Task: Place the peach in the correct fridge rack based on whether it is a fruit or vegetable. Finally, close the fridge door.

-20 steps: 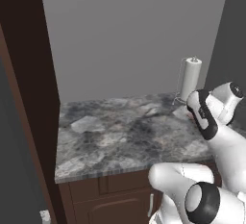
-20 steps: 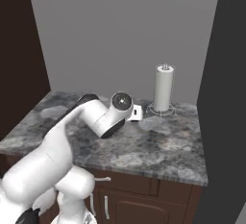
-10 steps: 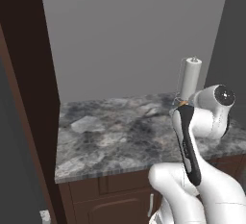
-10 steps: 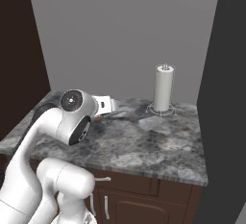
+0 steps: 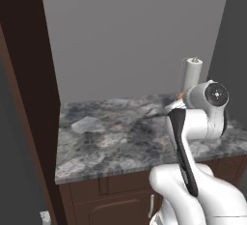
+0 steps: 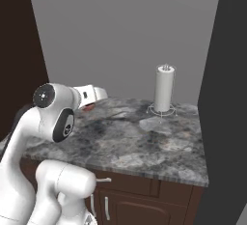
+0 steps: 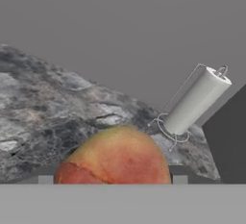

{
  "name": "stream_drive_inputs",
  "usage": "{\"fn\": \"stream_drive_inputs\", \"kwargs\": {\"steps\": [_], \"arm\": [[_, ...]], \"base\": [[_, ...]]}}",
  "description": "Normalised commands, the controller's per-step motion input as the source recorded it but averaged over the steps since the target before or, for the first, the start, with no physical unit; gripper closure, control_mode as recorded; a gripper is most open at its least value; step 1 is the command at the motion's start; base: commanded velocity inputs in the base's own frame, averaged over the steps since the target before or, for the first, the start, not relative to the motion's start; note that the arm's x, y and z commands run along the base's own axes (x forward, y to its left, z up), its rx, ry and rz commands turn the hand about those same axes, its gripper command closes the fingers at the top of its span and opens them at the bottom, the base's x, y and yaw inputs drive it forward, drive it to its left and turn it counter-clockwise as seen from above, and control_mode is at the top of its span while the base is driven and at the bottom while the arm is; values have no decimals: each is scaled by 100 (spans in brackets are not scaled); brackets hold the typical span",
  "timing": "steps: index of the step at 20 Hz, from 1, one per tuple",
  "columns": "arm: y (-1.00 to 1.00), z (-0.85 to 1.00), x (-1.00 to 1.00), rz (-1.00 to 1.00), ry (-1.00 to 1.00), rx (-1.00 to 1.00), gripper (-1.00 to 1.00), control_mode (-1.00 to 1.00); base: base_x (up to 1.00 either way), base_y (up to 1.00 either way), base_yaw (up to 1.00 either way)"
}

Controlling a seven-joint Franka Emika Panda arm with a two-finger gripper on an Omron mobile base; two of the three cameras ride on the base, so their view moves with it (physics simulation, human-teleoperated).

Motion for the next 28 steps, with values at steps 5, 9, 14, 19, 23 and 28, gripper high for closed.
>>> {"fn": "stream_drive_inputs", "kwargs": {"steps": [5, 9, 14, 19, 23, 28], "arm": [[2, 14, -2, 0, -5, -2, 100, 100], [0, 0, 0, 0, 0, 0, 100, 100], [0, 0, 0, 0, 0, 0, 100, 100], [0, 0, 0, 0, 0, 0, 100, 100], [0, 0, 0, 0, 0, 0, 100, 100], [0, 0, 0, 0, 0, 0, 100, 100]], "base": [[0, 0, 0], [-52, -13, 13], [-98, 0, 42], [-99, 0, 60], [-73, 0, 72], [-46, 0, 76]]}}
